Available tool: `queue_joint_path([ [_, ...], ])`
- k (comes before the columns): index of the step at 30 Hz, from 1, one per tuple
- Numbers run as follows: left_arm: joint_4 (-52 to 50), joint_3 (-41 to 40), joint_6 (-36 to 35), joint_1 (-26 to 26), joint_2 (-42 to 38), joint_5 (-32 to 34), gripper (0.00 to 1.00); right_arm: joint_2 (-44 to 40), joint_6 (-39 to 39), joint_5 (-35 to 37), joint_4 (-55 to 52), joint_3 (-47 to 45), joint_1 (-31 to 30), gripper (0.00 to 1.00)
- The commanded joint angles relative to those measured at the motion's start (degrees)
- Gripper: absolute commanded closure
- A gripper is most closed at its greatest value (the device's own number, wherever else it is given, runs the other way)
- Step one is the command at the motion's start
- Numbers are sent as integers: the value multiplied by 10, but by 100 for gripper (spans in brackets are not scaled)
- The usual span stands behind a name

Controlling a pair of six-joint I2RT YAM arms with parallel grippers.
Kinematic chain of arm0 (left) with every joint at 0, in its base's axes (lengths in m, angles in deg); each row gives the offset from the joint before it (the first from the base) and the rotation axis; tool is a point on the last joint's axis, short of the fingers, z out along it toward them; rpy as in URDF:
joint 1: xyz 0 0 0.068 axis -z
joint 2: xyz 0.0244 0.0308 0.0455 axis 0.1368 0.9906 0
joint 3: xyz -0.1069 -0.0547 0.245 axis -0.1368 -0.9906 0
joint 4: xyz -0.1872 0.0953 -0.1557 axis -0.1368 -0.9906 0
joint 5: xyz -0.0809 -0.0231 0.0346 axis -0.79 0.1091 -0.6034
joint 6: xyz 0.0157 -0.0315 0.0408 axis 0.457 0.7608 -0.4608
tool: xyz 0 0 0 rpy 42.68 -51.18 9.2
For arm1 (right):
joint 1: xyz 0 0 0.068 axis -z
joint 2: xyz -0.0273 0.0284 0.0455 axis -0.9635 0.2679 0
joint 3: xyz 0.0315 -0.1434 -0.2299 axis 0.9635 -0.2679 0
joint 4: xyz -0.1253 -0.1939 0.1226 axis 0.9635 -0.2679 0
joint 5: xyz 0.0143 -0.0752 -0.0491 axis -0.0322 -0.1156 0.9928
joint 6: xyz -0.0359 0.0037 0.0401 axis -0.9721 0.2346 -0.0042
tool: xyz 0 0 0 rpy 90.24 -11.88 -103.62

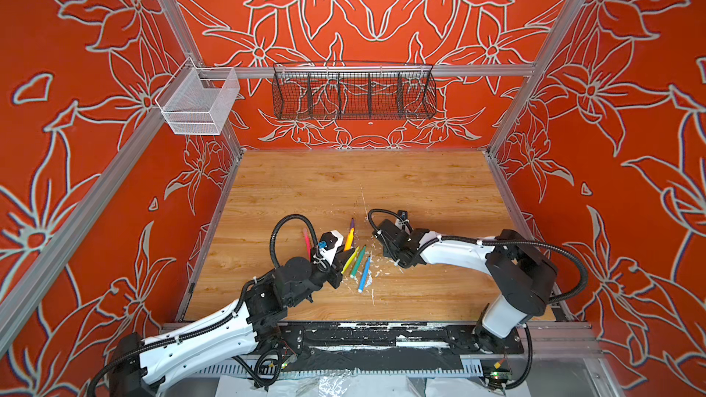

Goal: Insert pens into pen caps
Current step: Pick up the pen cap from the center of the table.

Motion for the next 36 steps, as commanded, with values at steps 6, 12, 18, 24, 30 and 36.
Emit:
queue_joint_path([
  [6,9,8,-5,-1,-4,-5,100,12,-4,-11,7,3,15,63],
  [12,9,8,-5,-2,-4,-8,100,16,-11,-28,14,1,23,66],
  [18,8,8,-4,-1,-6,-8,100,32,-23,-46,11,10,36,66],
  [24,7,8,-5,-1,-6,-9,100,36,-32,-62,12,9,46,70],
  [30,8,8,-5,-1,-6,-10,100,33,-33,-65,14,5,50,76],
  [36,8,8,-4,-1,-6,-11,100,37,-34,-69,15,4,52,77],
])
